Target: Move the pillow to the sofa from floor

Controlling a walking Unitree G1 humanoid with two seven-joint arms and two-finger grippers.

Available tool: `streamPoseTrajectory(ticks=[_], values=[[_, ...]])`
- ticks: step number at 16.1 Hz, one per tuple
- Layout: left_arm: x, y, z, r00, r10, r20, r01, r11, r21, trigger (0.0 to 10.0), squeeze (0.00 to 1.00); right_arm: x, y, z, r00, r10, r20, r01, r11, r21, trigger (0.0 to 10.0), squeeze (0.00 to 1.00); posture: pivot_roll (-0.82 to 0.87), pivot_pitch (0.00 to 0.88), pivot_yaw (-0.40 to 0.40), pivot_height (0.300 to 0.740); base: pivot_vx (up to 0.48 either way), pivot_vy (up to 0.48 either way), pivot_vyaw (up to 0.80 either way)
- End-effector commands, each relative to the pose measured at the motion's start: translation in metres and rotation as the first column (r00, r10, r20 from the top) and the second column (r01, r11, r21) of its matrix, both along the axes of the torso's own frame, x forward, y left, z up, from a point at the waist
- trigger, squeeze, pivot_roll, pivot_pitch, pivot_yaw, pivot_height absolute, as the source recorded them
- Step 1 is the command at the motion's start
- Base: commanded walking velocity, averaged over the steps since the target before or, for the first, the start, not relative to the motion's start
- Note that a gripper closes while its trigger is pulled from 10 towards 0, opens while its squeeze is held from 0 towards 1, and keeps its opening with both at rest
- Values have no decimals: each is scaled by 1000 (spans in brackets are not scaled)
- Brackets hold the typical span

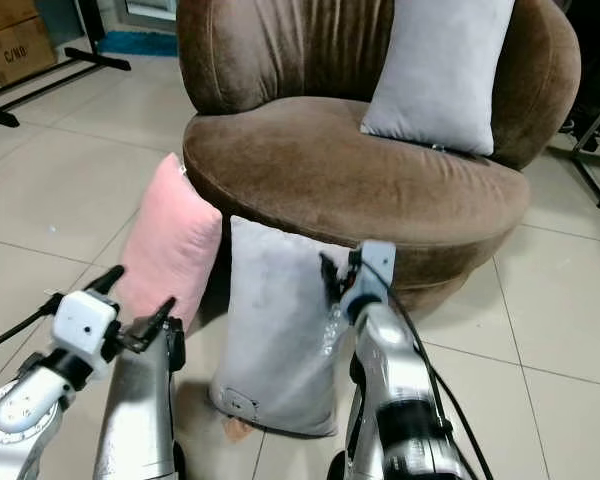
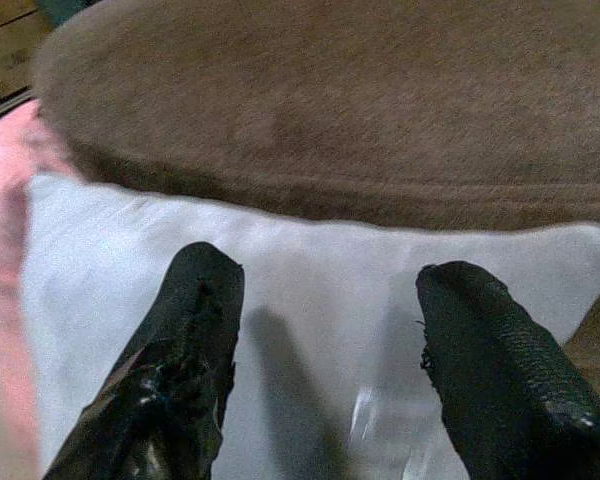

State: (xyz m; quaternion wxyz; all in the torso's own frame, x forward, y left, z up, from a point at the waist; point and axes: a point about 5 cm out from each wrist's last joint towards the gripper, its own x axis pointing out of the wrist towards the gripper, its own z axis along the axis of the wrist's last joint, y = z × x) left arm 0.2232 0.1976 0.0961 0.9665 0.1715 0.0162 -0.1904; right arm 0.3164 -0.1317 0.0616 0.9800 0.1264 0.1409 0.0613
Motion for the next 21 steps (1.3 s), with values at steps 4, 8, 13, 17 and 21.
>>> streamPoseTrajectory(ticks=[4,8,13,17,21], values=[[1,-4,0,998,-63,-10,63,998,11,10000,75,18,0,21,990,75,115,-66,995,-78,10000,1000,86,24,-57,353,0,0,0],[3,-5,0,994,-106,-20,106,994,15,10000,71,29,-4,16,926,376,-41,-368,872,-324,10000,1000,80,22,-54,353,0,0,0],[7,-3,2,988,-154,-30,155,987,35,10000,75,41,-16,7,935,284,-215,-353,810,-468,10000,580,82,28,-41,353,0,0,0],[4,-5,-1,975,-211,-76,213,977,27,10000,71,31,-9,-13,898,271,-347,-421,761,-493,10000,0,86,36,-38,353,0,0,0],[-3,-12,-5,943,-302,-142,303,953,-15,10000,71,29,3,-14,875,335,-350,-464,787,-408,0,0,82,32,-41,353,0,0,0]])
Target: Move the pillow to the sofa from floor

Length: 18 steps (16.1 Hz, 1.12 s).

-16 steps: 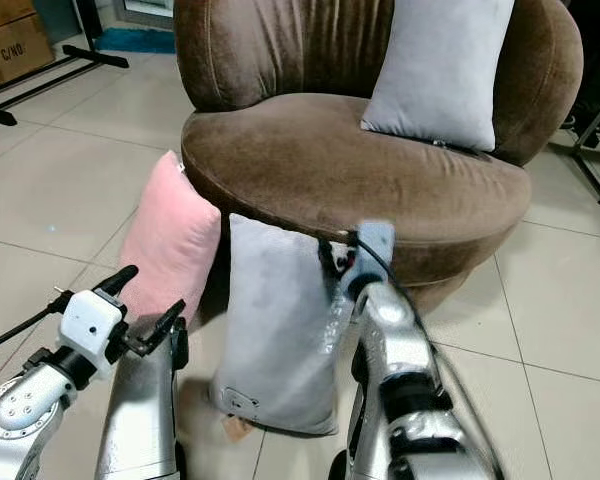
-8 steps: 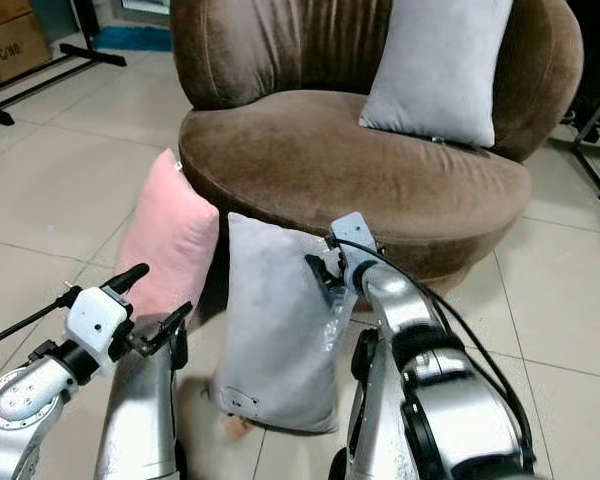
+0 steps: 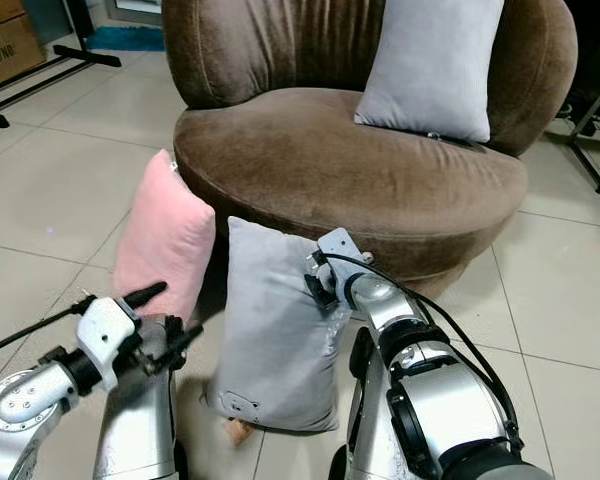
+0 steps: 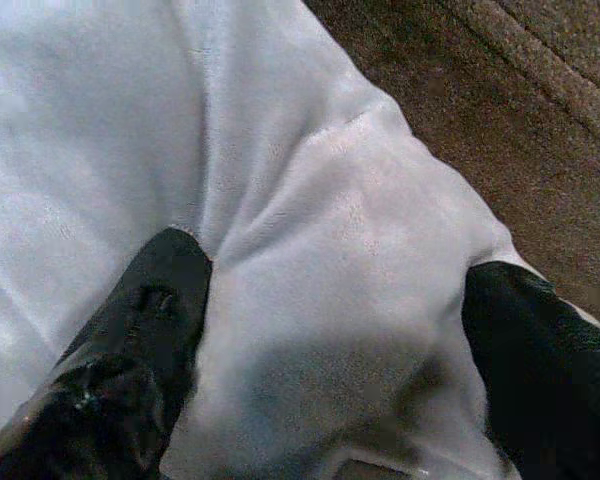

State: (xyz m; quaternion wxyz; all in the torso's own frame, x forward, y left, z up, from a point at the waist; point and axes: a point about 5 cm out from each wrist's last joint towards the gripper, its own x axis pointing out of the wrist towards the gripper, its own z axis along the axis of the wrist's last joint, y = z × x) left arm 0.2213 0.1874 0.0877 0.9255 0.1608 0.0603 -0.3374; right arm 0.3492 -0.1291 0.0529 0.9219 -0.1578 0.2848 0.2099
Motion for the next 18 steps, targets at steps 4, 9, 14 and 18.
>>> streamPoseTrajectory(ticks=[4,9,14,18], values=[[4,-6,1,999,-36,-10,36,999,-2,10000,71,-6,4,-8,998,8,-55,-7,1000,21,0,0,65,6,-47,353,0,0,0],[6,-11,0,998,-59,-20,59,998,-13,10000,75,-10,12,-13,998,39,-53,-39,999,2,0,0,56,0,-45,353,0,0,0],[8,-14,-2,997,-77,-32,77,997,-13,10000,75,-13,18,-15,994,98,-58,-97,995,16,0,0,52,0,-45,353,0,0,0],[10,-15,-4,995,-85,-46,84,996,-12,10000,75,-14,19,-15,991,120,-55,-119,993,19,0,0,57,0,-47,353,0,0,0]])
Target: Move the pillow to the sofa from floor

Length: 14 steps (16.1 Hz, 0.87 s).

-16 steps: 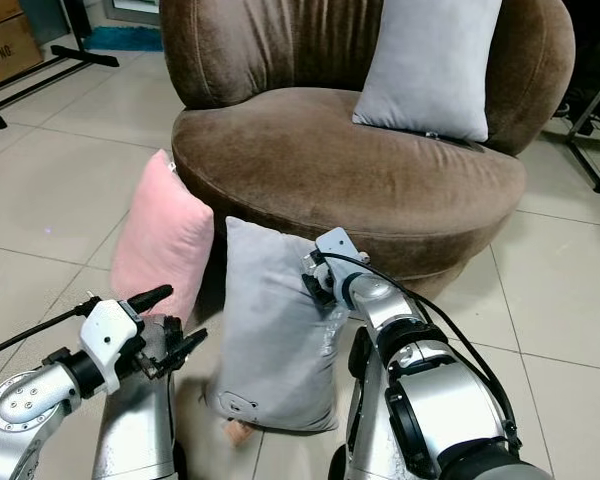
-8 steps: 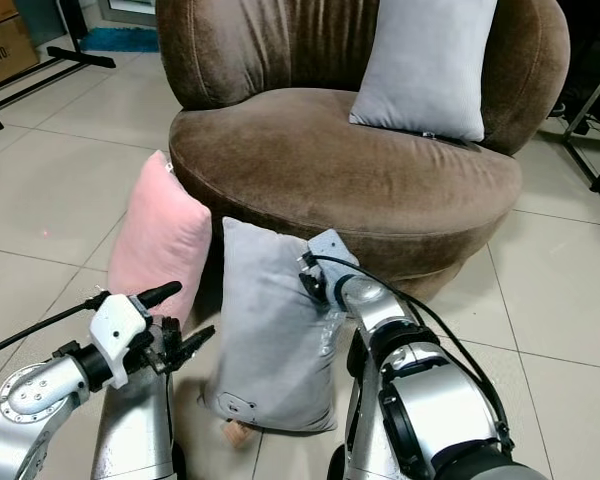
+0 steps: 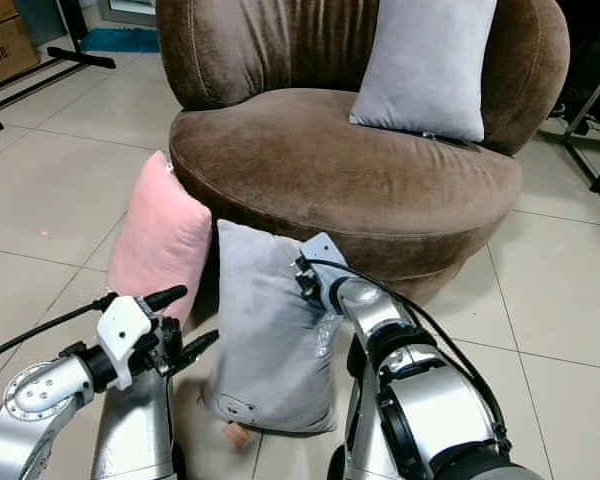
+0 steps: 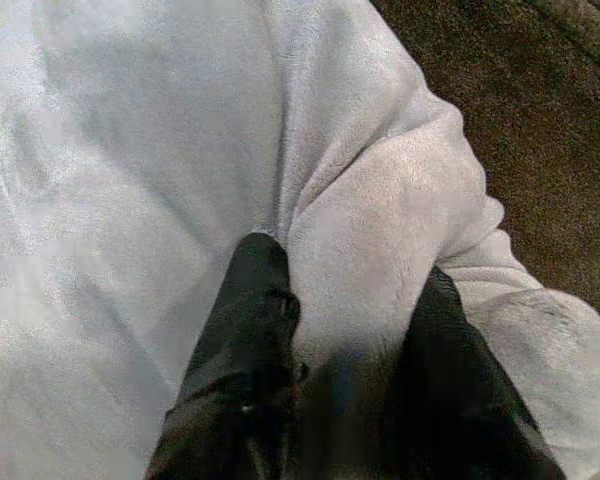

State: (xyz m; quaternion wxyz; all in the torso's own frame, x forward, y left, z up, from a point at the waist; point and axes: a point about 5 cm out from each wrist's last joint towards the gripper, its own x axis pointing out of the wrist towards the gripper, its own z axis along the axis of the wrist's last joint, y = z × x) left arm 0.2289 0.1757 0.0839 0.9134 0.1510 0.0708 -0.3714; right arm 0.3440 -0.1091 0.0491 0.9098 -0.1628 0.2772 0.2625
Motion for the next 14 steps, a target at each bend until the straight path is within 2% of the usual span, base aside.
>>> streamPoseTrajectory(ticks=[1,10,14], values=[[2,-3,0,1000,-19,-8,19,1000,2,10000,75,-9,-1,-11,999,14,-47,-14,1000,-7,0,0,57,0,-47,353,0,0,0],[10,-18,-5,997,-65,-35,64,998,-24,10000,78,-5,-16,-7,1000,18,-19,-18,1000,-1,0,0,-18,0,-26,353,0,0,0],[14,-21,-10,997,-60,-47,59,998,-33,10000,78,-3,-15,1,999,44,23,-46,995,84,0,0,-23,0,-64,353,0,0,0]])
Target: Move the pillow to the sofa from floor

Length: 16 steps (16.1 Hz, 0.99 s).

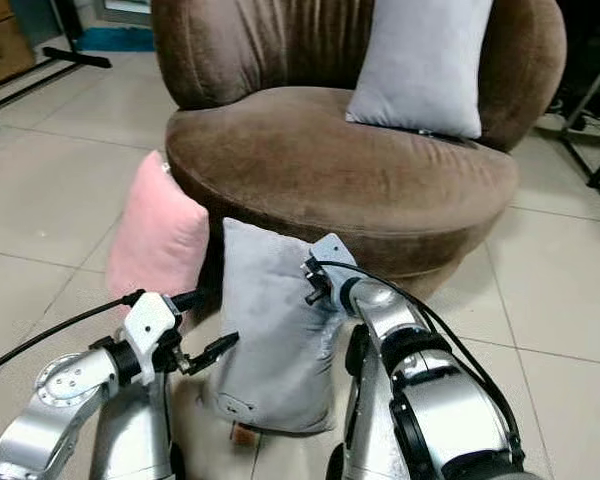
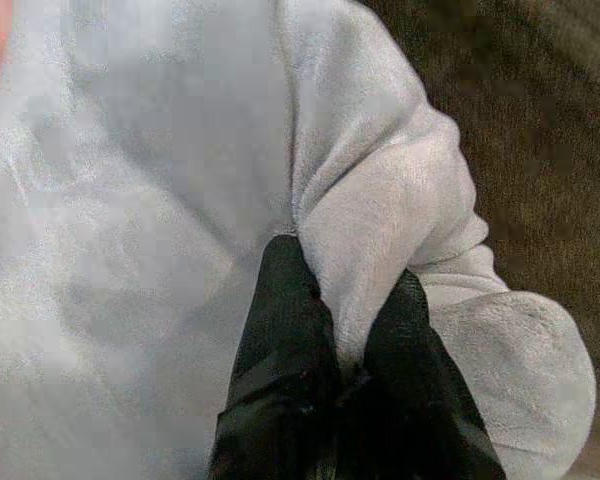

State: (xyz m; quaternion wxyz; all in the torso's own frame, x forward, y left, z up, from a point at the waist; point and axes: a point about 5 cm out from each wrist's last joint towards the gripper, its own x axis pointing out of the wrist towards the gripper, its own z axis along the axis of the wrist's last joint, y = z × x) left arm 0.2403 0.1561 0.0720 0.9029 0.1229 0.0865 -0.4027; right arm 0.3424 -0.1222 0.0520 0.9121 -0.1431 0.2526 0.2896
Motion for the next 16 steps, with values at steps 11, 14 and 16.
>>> streamPoseTrajectory(ticks=[11,14,16], values=[[5,27,16,935,316,159,-314,949,-35,10000,71,-49,6,63,909,-244,338,57,876,479,10000,0,5,0,-64,393,0,0,0],[1,26,32,917,339,210,-335,941,-55,10000,67,-55,-5,121,827,-370,423,46,795,605,10000,0,-20,0,-35,418,0,0,0],[12,21,48,898,343,275,-334,939,-79,10000,71,-56,-26,173,702,-505,503,60,745,664,10000,0,-38,0,-9,438,0,0,0]])
